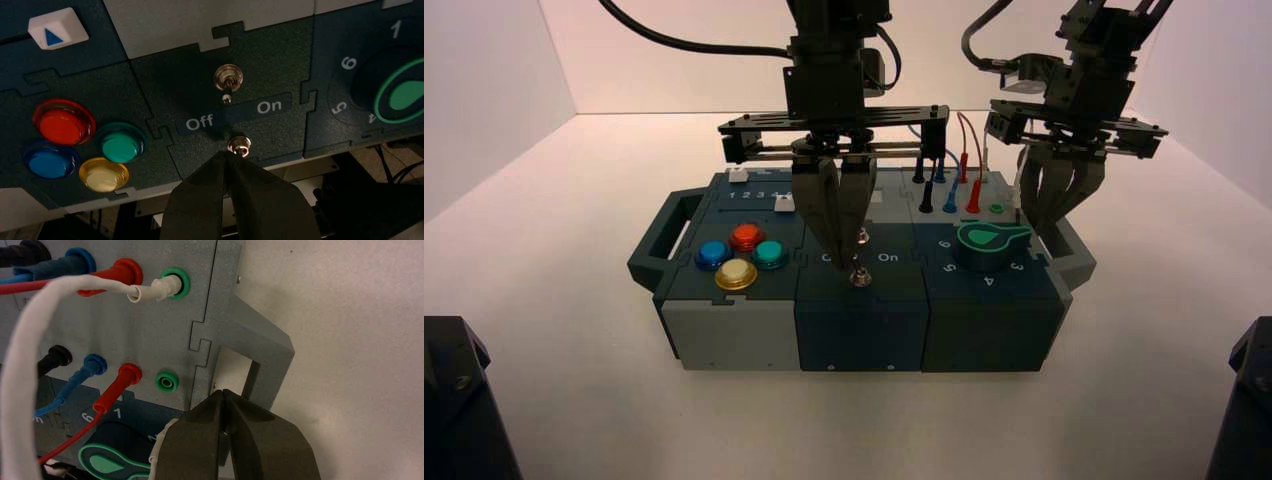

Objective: Flip the bottom switch on with the left gripper.

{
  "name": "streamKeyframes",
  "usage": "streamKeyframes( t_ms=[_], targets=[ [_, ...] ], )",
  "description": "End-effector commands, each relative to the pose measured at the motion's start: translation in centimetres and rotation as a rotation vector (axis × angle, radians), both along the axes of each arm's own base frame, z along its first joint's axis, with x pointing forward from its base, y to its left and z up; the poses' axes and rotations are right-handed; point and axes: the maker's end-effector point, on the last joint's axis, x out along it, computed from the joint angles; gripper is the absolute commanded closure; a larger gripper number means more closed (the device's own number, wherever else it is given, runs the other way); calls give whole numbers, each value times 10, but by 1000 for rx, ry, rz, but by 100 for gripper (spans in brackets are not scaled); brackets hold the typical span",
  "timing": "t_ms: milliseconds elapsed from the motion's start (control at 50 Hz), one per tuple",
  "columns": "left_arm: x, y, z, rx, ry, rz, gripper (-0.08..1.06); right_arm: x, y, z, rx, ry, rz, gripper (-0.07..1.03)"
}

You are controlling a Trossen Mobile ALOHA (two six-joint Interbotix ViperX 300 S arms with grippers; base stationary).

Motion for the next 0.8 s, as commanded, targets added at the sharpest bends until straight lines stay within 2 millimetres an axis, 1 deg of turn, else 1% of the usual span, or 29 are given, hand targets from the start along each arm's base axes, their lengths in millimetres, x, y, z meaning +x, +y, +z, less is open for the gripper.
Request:
streamKeyframes(
  t_ms=[20, 320, 660, 800],
  targets=[
    [3, -15, 10, -38, -22, -12, 101, -9, 5, -4, -11, 13, 63, 99],
    [0, -20, 10, -41, -18, -21, 101, -9, 4, -5, -11, 14, 63, 99],
    [0, -39, 23, -79, -25, -36, 101, -11, 4, -6, -14, 24, 63, 99],
    [-3, -31, 19, -56, -24, -46, 101, -11, 4, -5, -13, 23, 63, 99]
  ],
)
